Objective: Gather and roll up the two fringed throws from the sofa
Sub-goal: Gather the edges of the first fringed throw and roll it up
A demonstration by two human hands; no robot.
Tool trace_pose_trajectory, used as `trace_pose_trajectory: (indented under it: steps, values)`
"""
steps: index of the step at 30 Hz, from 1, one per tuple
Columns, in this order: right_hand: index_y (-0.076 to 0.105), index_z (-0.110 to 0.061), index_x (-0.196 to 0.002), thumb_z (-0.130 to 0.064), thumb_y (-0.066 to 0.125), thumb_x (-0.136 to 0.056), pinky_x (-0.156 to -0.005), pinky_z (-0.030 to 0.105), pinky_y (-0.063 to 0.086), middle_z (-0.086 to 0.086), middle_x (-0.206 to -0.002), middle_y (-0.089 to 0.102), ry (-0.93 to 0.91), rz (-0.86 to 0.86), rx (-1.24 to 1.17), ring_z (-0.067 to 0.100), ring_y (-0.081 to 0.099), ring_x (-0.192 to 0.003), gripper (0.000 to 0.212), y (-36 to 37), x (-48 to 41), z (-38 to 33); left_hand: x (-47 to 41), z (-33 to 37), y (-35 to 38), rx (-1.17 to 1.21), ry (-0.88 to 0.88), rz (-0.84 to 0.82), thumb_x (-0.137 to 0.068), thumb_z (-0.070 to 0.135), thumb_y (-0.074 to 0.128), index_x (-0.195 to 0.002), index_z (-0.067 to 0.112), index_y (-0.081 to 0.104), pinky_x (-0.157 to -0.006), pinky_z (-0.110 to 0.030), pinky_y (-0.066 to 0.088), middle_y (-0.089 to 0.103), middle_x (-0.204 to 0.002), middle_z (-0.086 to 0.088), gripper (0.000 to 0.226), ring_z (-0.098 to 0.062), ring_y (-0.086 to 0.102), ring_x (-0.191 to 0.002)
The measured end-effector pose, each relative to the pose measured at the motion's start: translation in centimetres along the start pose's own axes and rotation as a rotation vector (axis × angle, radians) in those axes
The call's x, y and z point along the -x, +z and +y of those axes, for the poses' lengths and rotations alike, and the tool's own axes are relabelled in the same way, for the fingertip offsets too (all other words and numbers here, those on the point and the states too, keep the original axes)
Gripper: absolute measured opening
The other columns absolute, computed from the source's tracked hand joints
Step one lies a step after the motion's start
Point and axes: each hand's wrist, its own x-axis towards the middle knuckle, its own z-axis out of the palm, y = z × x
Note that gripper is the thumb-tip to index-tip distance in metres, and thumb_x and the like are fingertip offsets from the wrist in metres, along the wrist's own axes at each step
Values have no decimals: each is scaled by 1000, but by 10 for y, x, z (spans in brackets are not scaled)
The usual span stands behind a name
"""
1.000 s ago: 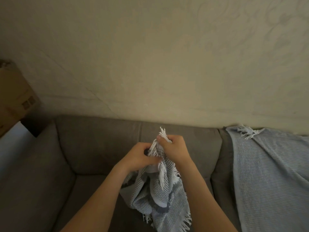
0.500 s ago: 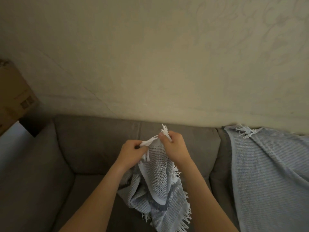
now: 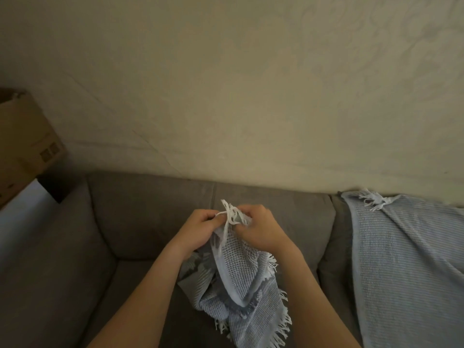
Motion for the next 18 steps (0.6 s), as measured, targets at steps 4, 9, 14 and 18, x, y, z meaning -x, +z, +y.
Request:
trace_pose_trajectory:
  steps: [4,9,14,18]
  values:
    - [53,-15,-63,-23,62,-97,-48,34,30,-2,-51,49,39,40,78,11,38,-47,37,5,-5,10,2,-2,2,28,-48,39,-108,38,58,-105,24,85,-101,-52,57,81,-105,-7,30,-30,74,-107]
    - [49,-10,-65,-32,62,-101,-45,23,27,-3,-53,48,76,74,42,8,38,-45,44,4,-1,13,2,-7,1,76,-39,80,-104,10,52,-106,29,85,-75,-32,51,79,-86,9,38,-18,69,-80]
    - [46,-24,-70,-24,57,-103,-55,22,33,-10,-62,51,77,85,-21,0,47,-53,35,1,1,12,-4,-20,-1,114,29,162,-107,10,60,-122,39,77,-81,-38,60,78,-108,9,37,-18,72,-93]
    - [60,-22,-95,-15,50,-105,-71,36,53,-6,-89,67,29,45,-54,7,66,-82,15,7,3,17,-6,-27,1,180,-33,174,-105,20,66,-129,36,71,-98,-49,61,73,-129,-1,29,-20,74,-113]
